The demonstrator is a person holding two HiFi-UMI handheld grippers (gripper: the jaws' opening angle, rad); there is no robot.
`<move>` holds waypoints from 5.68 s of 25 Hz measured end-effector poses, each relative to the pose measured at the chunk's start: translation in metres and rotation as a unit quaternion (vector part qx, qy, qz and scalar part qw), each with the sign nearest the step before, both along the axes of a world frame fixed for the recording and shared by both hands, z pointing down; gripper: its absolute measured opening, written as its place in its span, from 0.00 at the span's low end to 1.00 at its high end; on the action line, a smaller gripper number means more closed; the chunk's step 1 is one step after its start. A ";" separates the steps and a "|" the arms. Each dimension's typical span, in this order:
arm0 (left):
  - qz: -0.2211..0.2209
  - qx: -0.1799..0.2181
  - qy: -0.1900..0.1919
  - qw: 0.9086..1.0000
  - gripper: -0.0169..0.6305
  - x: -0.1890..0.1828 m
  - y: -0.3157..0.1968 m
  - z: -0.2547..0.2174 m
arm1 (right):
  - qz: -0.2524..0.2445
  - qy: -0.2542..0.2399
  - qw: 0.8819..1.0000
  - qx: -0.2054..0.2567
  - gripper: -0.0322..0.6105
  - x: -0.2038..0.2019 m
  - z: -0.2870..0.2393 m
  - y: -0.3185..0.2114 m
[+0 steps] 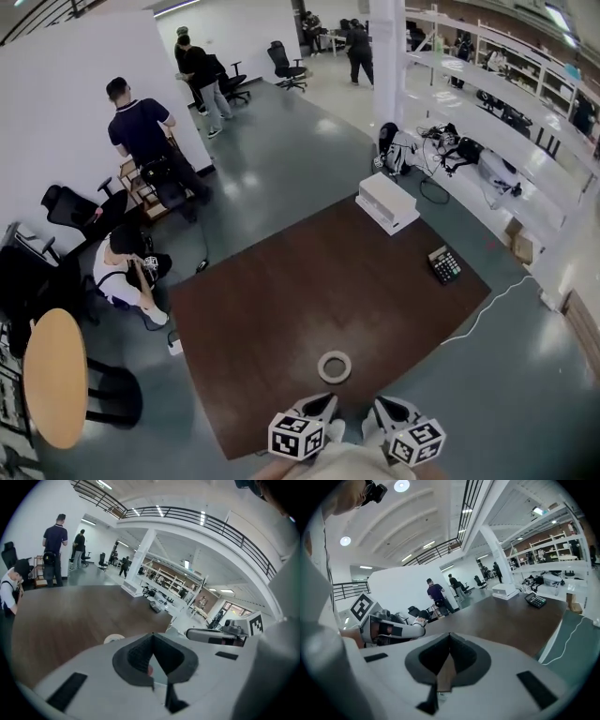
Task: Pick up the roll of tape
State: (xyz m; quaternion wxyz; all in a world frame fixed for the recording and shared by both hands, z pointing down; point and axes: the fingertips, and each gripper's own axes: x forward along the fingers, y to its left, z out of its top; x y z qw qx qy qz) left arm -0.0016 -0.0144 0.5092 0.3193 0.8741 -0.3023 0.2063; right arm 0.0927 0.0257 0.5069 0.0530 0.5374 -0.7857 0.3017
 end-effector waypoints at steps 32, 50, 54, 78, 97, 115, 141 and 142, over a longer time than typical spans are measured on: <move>-0.104 -0.053 -0.164 0.980 0.22 -0.013 -0.078 0.126 | -0.209 0.084 0.973 -0.044 0.06 -0.011 0.068 -0.096; -0.114 -0.110 -0.213 0.964 0.22 -0.023 -0.106 0.206 | -0.253 0.162 0.950 -0.082 0.07 -0.041 0.135 -0.123; -0.101 -0.121 -0.225 0.962 0.22 -0.026 -0.109 0.215 | -0.262 0.168 0.946 -0.092 0.21 -0.049 0.140 -0.131; -0.036 -0.144 -0.238 0.960 0.23 -0.019 -0.146 0.262 | -0.256 0.170 0.942 -0.137 0.21 -0.053 0.162 -0.155; -0.017 -0.152 -0.260 0.953 0.19 -0.017 -0.149 0.282 | -0.241 0.153 0.947 -0.146 0.21 -0.058 0.157 -0.168; -0.057 -0.113 -0.255 0.959 0.17 -0.036 -0.146 0.255 | -0.227 0.161 0.953 -0.121 0.21 -0.050 0.135 -0.141; -0.193 0.084 -0.122 0.970 0.17 -0.042 -0.100 0.040 | -0.190 0.091 0.978 0.007 0.20 -0.005 0.018 -0.110; -0.201 0.093 -0.116 0.968 0.17 -0.043 -0.097 0.029 | -0.191 0.090 0.977 0.016 0.20 -0.004 0.010 -0.108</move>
